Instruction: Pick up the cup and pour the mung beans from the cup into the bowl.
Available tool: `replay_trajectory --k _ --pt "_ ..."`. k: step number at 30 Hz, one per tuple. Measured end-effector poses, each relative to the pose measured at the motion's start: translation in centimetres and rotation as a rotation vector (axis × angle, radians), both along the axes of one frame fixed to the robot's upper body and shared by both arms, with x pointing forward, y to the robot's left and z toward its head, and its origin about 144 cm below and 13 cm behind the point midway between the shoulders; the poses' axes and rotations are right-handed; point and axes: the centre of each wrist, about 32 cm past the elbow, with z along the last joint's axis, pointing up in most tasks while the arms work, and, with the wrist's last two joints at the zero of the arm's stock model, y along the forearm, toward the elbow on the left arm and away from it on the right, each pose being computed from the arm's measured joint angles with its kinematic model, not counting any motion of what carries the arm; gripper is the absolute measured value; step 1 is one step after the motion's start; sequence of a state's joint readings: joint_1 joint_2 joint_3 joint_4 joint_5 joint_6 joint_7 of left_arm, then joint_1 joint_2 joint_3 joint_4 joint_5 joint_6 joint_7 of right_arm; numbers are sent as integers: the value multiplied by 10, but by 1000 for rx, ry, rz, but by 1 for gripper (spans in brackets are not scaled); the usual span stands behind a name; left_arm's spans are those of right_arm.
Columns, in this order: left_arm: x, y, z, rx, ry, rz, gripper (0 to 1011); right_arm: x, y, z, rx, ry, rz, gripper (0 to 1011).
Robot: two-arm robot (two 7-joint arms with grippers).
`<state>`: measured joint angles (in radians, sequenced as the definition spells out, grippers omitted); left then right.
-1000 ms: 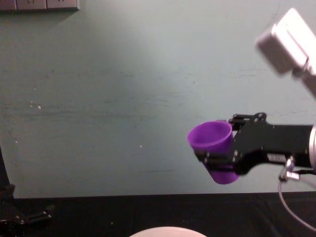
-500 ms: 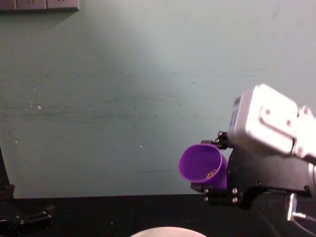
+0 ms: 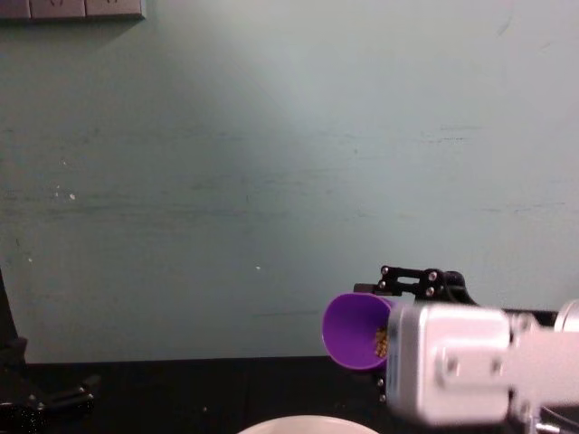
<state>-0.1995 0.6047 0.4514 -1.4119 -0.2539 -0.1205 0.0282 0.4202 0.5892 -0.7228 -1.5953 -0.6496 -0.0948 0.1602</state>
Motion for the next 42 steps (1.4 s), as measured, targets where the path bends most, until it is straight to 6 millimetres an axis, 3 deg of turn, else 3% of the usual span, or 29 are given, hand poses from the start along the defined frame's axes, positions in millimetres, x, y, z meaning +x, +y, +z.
replay_trajectory --k 26,42 --pt "0 0 0 0 0 0 1011 -11 8 -19 -292 -259 91 722" --pt "0 0 0 0 0 0 1012 -14 8 -24 -379 -358 113 722"
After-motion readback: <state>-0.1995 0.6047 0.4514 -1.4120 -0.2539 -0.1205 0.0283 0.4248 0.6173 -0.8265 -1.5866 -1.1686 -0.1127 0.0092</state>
